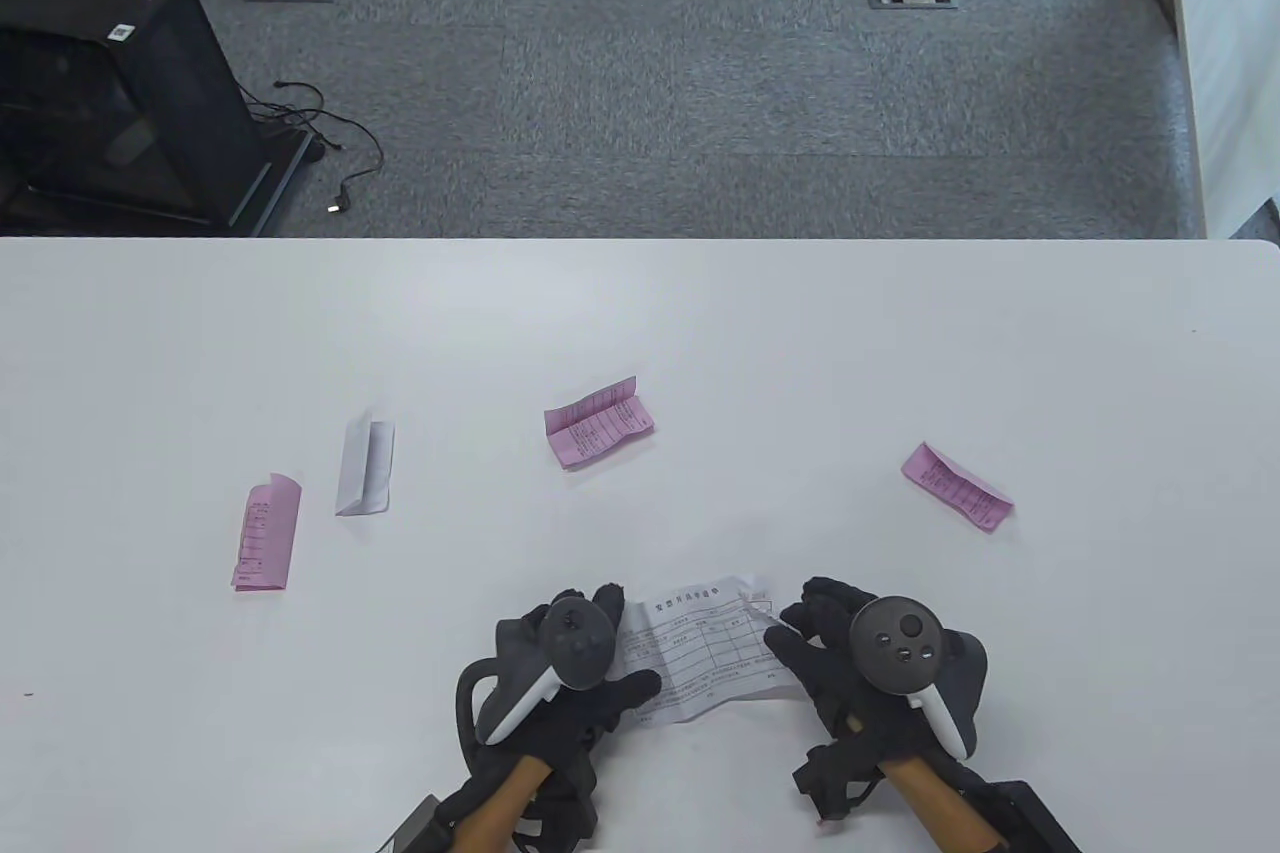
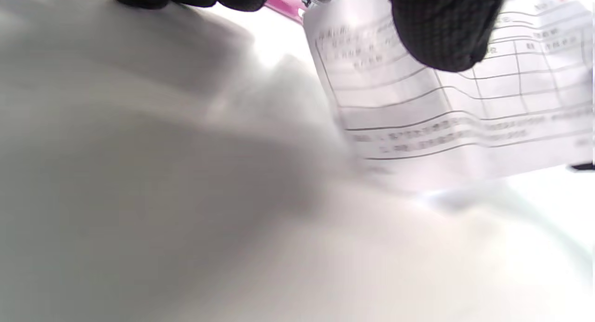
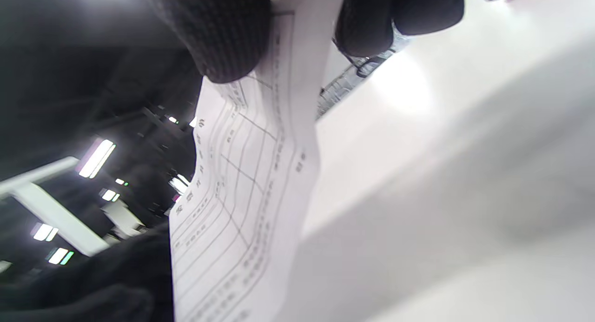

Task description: Unfold folded invoices and stack

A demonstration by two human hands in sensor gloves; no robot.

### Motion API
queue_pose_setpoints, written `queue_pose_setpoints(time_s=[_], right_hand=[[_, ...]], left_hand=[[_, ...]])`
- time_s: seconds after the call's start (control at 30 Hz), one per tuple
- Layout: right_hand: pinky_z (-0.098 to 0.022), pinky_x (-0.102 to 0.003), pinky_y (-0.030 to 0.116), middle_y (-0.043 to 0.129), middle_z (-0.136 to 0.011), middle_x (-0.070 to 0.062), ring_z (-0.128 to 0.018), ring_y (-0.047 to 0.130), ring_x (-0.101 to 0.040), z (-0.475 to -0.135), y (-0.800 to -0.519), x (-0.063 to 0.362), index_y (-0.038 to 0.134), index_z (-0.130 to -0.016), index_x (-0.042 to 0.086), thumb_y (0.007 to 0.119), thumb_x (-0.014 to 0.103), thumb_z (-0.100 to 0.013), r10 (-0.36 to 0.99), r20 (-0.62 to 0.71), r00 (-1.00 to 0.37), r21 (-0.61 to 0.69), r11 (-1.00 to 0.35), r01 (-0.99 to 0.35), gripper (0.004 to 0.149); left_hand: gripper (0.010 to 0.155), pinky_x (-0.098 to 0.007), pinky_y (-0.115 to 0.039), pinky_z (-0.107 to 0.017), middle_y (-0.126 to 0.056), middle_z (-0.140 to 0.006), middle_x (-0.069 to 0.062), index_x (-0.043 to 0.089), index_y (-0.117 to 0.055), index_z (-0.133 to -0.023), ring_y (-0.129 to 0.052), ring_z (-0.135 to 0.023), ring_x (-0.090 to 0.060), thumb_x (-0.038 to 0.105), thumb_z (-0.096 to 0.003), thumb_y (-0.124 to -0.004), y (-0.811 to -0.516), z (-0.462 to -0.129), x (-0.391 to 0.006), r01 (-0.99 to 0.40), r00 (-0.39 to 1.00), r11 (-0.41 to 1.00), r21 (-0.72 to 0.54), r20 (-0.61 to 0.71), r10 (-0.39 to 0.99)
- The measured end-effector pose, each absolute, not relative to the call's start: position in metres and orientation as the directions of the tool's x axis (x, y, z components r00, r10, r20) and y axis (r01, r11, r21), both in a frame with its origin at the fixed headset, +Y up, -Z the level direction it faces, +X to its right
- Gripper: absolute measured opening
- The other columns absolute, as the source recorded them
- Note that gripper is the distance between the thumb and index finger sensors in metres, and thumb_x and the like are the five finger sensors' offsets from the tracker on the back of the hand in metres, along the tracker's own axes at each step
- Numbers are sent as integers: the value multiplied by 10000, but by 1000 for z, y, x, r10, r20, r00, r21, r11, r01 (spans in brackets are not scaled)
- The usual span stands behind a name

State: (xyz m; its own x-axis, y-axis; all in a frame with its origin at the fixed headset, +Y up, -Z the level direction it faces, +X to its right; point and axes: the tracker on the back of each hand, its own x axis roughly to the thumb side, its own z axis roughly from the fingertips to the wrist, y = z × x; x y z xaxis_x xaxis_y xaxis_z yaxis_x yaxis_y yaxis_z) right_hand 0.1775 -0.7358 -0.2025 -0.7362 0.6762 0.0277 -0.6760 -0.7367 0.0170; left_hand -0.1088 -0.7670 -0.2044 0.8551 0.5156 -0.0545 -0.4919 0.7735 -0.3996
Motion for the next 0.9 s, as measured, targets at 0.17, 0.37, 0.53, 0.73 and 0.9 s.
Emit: queue_pose_setpoints(time_s=[0.17,0.37,0.53,0.73,0.9], right_hand=[[-672,-667,497,683,-974,-108,-919,627,-425,-192,-705,174,736,-737,293,765,444,-440,790,176,-588,-16,-595,-804,335],[-674,-662,503,728,-944,-88,-897,676,-393,-188,-697,176,723,-748,314,761,443,-446,865,223,-449,-5,-459,-888,331],[-669,-649,524,764,-914,-76,-869,718,-378,-196,-710,182,715,-753,324,759,443,-444,893,156,-422,28,-431,-902,334],[-645,-622,577,850,-802,-53,-757,828,-339,-209,-739,187,693,-793,297,766,422,-447,970,-25,-240,176,-232,-957,374],[-634,-622,581,864,-772,-56,-731,840,-340,-214,-750,187,674,-855,245,765,415,-450,982,-95,-161,237,-135,-962,450]], left_hand=[[1119,-650,-420,-734,-122,-1189,-251,264,7,-1072,-253,-1056,-537,584,-408,-834,-764,-206,-133,-777,549,470,-419,-84,832],[1084,-639,-494,-707,-332,-1195,-224,232,-113,-1110,-383,-1040,-530,555,-408,-873,-766,-206,-137,-890,176,159,-428,-1,984],[496,-502,-739,-583,-938,-877,-86,249,-782,-945,-843,-831,-358,357,-473,-888,-760,-203,-135,-958,127,148,-244,98,987],[415,-452,-780,-546,-993,-801,-41,266,-837,-887,-898,-778,-306,308,-476,-882,-753,-201,-132,-928,292,327,-180,194,936],[399,-455,-777,-548,-996,-802,-37,281,-854,-872,-895,-785,-308,300,-474,-883,-753,-200,-129,-903,337,380,-202,217,916]])
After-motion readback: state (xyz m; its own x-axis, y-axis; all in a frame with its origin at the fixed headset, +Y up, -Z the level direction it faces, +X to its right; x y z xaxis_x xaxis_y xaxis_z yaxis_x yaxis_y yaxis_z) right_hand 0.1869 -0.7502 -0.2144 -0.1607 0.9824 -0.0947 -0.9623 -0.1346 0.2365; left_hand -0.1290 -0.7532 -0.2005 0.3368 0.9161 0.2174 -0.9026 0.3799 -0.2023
